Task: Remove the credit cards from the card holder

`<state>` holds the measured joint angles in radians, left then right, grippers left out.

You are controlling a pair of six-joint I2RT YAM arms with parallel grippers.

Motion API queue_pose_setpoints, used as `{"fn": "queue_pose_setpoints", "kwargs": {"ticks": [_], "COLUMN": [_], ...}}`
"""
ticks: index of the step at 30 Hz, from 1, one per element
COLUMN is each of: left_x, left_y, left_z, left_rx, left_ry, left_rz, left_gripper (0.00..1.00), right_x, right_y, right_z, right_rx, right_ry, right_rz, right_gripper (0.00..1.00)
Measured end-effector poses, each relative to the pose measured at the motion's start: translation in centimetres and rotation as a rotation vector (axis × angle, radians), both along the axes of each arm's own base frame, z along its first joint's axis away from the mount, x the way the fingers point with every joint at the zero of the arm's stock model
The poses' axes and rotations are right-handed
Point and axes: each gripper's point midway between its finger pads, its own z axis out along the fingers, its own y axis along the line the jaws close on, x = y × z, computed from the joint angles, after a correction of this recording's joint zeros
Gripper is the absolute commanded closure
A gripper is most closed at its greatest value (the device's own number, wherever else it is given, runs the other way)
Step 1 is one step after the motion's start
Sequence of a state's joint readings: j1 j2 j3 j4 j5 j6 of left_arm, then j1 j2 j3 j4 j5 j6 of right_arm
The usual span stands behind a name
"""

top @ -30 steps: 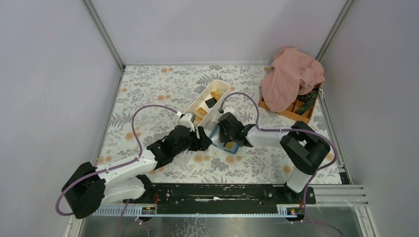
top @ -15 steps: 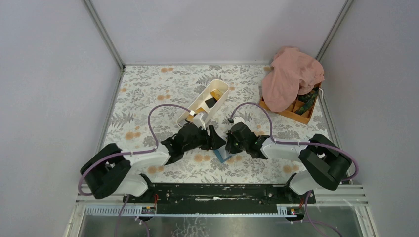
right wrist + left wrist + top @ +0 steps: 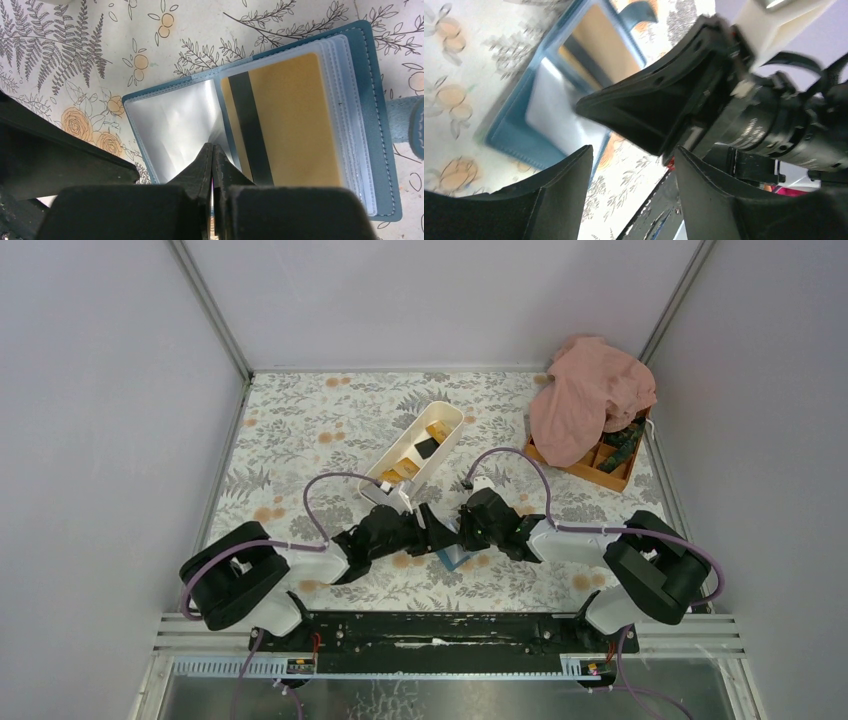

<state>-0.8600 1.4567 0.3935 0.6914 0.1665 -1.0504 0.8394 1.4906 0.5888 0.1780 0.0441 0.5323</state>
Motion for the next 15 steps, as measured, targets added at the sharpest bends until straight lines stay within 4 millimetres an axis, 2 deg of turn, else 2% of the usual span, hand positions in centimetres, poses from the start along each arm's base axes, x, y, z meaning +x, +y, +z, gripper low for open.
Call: {"fn": "queue_pose_setpoints", "kwargs": {"ticks": [3, 7, 11, 15], "left_x": [-0.7, -1.7, -1.2, -0.9], "left_y": [0.9, 3.0, 2.7, 1.8], "left_z": [-1.5, -4.7, -4.7, -4.6], "left_rx": [0.008, 0.034, -0.016, -0.080], "left_ry": [0.051, 0.153, 0.181, 0.198], "left_rz": [0.042, 0.124, 0.164, 0.164], "left_gripper": [0.32, 0.32, 0.32, 0.32], "right_x": [0.0, 0.4, 0.8, 1.2], "right_y": [0.0, 0.1, 0.2, -0.1], "right_z": [0.1, 1.1, 2.8, 3.9], "right_rx": [0.002, 0.018, 0.049, 0.058], "right_ry": [-0.002, -0.029, -0.071, -0.104], "right_rz": [-0.001, -0.009, -0.018, -0.030], "right_gripper": [0.95, 0.89, 0.83, 0.86]}}
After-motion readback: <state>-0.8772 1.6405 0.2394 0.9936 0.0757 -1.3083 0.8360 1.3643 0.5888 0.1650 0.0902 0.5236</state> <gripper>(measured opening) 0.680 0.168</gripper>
